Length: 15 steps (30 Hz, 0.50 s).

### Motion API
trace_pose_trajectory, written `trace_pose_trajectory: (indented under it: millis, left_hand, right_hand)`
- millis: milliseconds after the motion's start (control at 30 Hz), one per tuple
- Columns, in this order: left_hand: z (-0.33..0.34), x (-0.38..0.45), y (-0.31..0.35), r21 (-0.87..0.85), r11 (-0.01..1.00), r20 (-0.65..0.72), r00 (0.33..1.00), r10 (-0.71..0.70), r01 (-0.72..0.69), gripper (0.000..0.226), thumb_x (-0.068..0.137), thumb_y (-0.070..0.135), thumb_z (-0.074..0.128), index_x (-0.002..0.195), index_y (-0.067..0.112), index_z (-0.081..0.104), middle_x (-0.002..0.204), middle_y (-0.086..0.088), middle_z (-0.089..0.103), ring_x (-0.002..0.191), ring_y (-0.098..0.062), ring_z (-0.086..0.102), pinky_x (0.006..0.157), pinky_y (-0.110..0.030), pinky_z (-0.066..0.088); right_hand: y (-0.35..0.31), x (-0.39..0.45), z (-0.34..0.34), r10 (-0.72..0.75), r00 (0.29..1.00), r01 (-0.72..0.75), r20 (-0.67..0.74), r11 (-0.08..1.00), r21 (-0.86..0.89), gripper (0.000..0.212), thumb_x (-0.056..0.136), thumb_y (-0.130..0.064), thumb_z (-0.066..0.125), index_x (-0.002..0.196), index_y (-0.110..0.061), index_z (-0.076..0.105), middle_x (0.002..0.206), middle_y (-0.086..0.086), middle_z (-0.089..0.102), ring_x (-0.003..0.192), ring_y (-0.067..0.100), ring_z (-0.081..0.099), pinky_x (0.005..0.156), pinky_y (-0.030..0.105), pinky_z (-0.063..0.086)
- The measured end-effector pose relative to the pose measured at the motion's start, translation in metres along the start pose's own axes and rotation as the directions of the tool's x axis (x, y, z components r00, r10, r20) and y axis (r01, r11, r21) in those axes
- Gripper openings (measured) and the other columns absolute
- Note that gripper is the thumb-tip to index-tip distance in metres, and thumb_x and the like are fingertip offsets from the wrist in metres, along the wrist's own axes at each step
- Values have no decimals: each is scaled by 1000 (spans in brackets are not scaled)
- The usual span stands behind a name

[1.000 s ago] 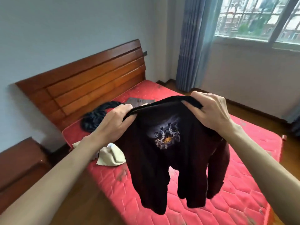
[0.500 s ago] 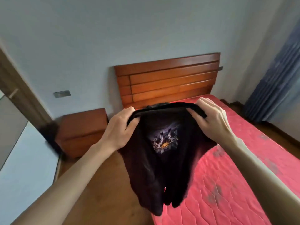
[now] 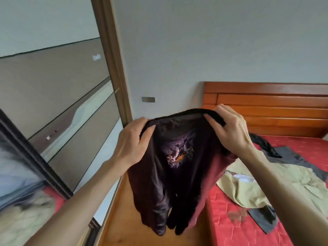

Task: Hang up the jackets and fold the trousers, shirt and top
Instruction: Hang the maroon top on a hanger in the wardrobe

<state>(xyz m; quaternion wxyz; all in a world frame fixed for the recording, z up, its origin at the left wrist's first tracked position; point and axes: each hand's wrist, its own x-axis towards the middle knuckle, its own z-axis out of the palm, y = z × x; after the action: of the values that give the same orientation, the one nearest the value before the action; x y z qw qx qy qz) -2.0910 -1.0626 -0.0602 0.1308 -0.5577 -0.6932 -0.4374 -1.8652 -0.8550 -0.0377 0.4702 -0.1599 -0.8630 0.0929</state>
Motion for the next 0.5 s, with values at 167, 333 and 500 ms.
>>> trace_pose_trajectory:
  millis: [167, 333, 500]
  left_hand:
    - [-63, -11, -36, 116, 983, -181, 976, -121, 144, 32, 105, 46, 40, 87, 22, 51, 77, 8, 57, 74, -19, 54, 69, -38, 44]
    - [-128, -22, -63, 255, 933, -361, 920, -153, 255, 31, 104, 39, 45, 80, 35, 26, 62, 14, 33, 61, -7, 40, 60, -26, 26]
    - [-190, -47, -95, 344, 842, -496, 842, -214, 416, 36, 105, 37, 50, 78, 19, 34, 65, 7, 34, 63, -19, 34, 62, -35, 28]
  right_hand:
    - [-55, 42, 65, -53, 997, 44, 52, 986, 160, 29, 104, -41, 55, 83, -23, 47, 75, -16, 43, 69, 13, 44, 63, 34, 37]
    - [-109, 81, 133, -128, 987, 90, 93, 937, 336, 35, 103, -35, 60, 78, -13, 50, 70, -7, 45, 64, 15, 43, 62, 31, 35]
    - [-163, 111, 197, -220, 958, 84, 185, 830, 552, 45, 104, -35, 61, 70, -12, 42, 62, 0, 43, 60, 19, 43, 58, 26, 34]
